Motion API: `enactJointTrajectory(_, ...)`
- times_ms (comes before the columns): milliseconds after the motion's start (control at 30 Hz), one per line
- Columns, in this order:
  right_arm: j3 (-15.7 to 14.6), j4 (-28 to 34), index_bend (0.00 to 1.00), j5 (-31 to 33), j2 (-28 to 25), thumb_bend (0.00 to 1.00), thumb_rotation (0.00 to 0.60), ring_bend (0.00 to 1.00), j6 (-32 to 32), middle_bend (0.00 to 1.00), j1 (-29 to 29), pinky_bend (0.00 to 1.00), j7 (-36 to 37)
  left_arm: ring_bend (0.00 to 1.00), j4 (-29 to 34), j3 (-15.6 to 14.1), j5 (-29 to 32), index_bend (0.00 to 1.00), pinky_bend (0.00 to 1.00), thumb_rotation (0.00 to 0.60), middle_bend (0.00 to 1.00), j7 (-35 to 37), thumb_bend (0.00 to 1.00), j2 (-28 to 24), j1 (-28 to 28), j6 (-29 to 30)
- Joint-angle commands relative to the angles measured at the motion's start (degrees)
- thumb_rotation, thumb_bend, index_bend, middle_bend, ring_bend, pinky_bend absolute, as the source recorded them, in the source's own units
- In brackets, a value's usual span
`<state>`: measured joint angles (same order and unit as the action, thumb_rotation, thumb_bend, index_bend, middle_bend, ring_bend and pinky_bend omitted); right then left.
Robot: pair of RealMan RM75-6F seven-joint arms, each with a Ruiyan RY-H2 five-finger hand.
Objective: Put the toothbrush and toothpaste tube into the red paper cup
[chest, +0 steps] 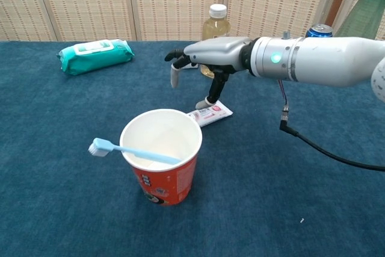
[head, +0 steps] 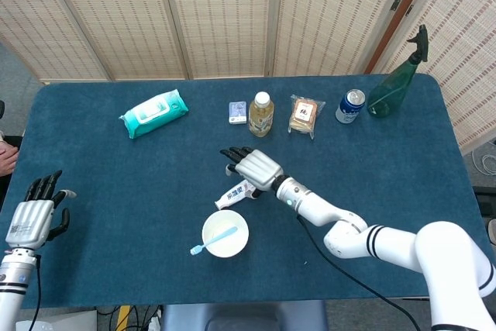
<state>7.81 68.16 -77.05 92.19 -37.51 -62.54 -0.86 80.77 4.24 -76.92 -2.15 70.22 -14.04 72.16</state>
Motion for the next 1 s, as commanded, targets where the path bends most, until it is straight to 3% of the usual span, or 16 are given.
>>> enactJointTrajectory(33, -0.4, -1.1, 0.33, -0.6, 1.0, 0.13, 0.600, 0.00, 0.8, 0.00, -0.6, 0.17, -0.7, 0.00, -0.2, -0.1, 0.0, 0.33, 0.00, 0.600, 0.00, 0.2, 0.60, 0.1, 0.1, 0.0)
enactJointTrajectory(1000, -1.6, -7.9, 0.33, -1.5, 7.1, 0.13, 0.600, 0.00, 4.9, 0.00, -2.4, 0.15, -1.8, 0.00, -1.4, -0.5, 0.0, 0.35, 0.00, 0.600, 0.00, 1.0, 0.60, 0.7, 1.0, 0.1)
